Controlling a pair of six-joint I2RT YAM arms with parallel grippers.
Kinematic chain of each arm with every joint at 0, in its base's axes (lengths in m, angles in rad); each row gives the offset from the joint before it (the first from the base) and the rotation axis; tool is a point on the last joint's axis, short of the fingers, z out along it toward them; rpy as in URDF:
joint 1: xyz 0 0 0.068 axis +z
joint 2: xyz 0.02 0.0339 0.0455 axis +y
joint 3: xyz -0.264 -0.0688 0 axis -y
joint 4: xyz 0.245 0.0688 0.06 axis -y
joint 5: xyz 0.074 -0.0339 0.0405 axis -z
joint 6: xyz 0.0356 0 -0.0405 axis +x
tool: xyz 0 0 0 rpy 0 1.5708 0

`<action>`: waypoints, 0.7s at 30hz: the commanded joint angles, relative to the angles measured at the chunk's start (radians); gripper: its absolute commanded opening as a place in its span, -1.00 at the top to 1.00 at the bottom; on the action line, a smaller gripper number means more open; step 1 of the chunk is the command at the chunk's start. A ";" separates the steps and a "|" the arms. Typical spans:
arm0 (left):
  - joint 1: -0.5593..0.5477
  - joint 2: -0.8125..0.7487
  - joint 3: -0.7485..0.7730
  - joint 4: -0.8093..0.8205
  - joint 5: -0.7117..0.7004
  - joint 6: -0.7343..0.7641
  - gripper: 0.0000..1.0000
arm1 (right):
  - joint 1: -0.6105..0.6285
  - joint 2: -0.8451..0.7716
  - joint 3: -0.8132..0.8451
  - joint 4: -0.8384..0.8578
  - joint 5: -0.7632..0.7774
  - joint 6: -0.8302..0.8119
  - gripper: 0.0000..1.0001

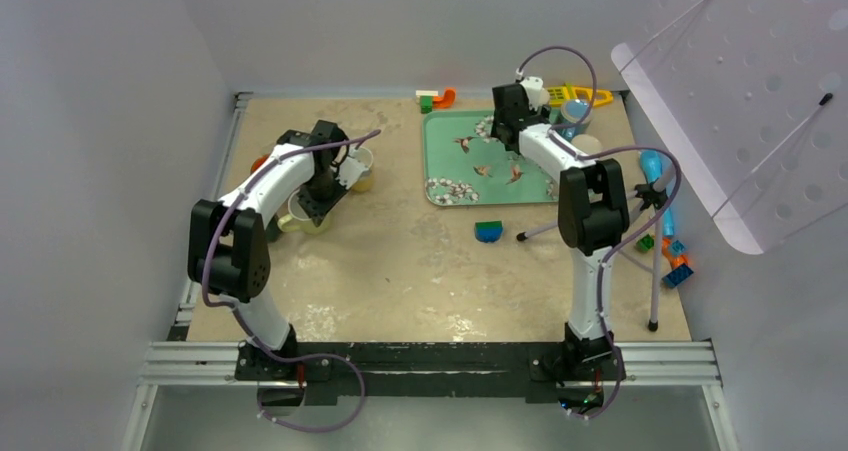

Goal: Turn the mug right side up

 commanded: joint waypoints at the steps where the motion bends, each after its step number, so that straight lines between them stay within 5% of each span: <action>1: 0.010 0.019 0.013 0.027 -0.006 0.034 0.95 | -0.008 0.029 0.064 0.011 0.010 -0.002 -0.59; 5: 0.010 -0.012 0.008 0.027 0.026 0.037 0.21 | -0.040 0.086 0.131 -0.022 -0.043 0.017 -0.53; 14: 0.010 -0.257 0.100 -0.105 0.169 0.035 -0.05 | -0.069 0.174 0.237 -0.106 -0.064 0.053 -0.28; 17: 0.010 -0.327 0.139 -0.154 0.268 0.032 -0.08 | -0.068 0.172 0.233 -0.086 -0.065 0.048 0.29; 19: 0.011 -0.374 0.157 -0.165 0.322 0.018 -0.09 | -0.068 0.155 0.211 -0.066 -0.062 0.043 0.88; 21: 0.010 -0.420 0.174 -0.158 0.369 -0.003 -0.14 | -0.065 0.116 0.172 -0.023 -0.065 0.014 1.00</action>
